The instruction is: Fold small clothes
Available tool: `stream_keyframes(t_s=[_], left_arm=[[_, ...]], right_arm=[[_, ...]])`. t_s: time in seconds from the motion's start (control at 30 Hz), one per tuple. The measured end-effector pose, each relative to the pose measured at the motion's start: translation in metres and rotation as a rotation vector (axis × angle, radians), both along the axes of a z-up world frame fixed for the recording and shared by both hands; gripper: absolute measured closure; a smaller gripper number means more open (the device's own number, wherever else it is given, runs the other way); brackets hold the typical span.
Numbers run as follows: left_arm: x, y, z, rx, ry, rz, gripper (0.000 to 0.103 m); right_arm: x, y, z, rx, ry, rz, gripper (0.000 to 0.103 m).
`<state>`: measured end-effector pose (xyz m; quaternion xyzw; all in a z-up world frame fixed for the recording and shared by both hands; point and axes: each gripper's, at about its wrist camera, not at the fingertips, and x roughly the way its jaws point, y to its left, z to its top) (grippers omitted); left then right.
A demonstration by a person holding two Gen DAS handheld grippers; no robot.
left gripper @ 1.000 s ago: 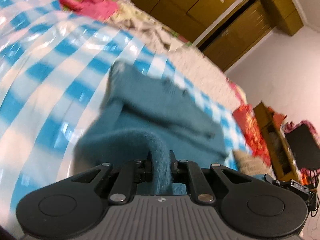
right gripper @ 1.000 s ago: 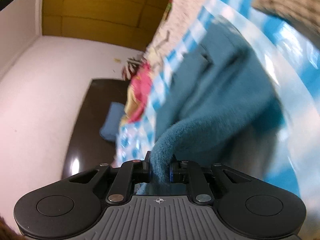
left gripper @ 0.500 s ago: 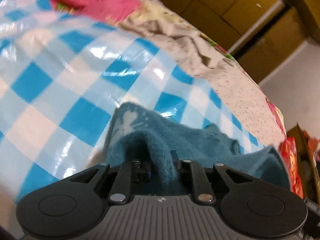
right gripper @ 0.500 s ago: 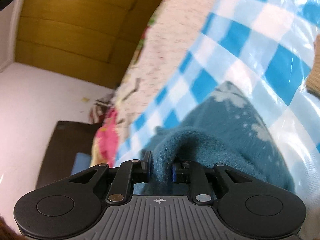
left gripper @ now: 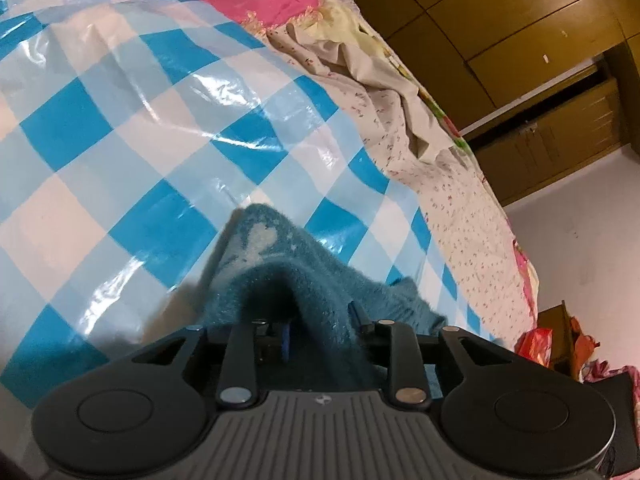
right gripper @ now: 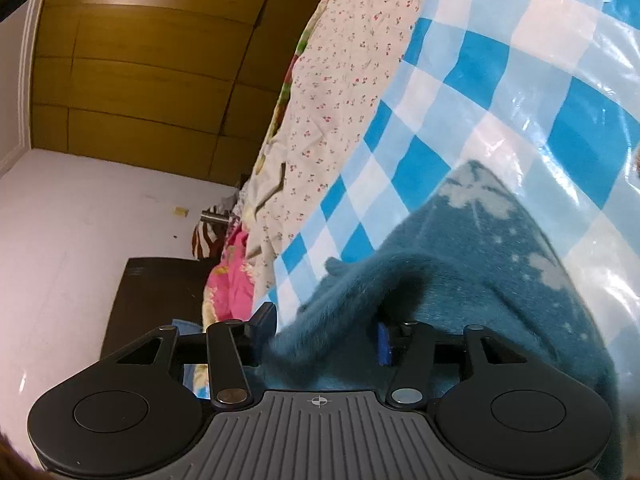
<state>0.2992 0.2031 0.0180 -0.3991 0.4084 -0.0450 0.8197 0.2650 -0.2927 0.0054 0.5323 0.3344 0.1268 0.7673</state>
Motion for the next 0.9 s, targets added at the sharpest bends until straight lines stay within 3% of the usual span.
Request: stream_keyframes(t_s=[0.3, 0.43, 0.5, 0.6, 0.77, 0.9], left_arm=[[0.006, 0.009, -0.002, -0.113, 0.027, 0.035, 0.045], [0.001, 0.017, 0.007, -0.100, -0.020, 0.055, 0.030], [-0.003, 0.028, 0.011, -0.100, -0.043, 0.110, 0.029], [-0.011, 0.035, 0.016, -0.024, -0.057, 0.137, 0.028], [-0.041, 0.026, 0.015, 0.170, -0.059, 0.038, 0.028], [-0.063, 0.023, 0.002, 0.281, -0.036, -0.018, 0.028]], right_arm=[[-0.011, -0.013, 0.000, -0.028, -0.038, 0.006, 0.047], [-0.025, -0.007, 0.011, -0.175, -0.082, 0.043, 0.047], [-0.033, -0.002, 0.015, -0.263, -0.093, 0.062, 0.047], [-0.047, 0.006, 0.024, -0.420, -0.127, 0.083, 0.047], [-0.070, 0.025, 0.030, -0.637, -0.170, 0.169, 0.047], [-0.085, 0.026, 0.023, -0.700, -0.157, 0.175, 0.048]])
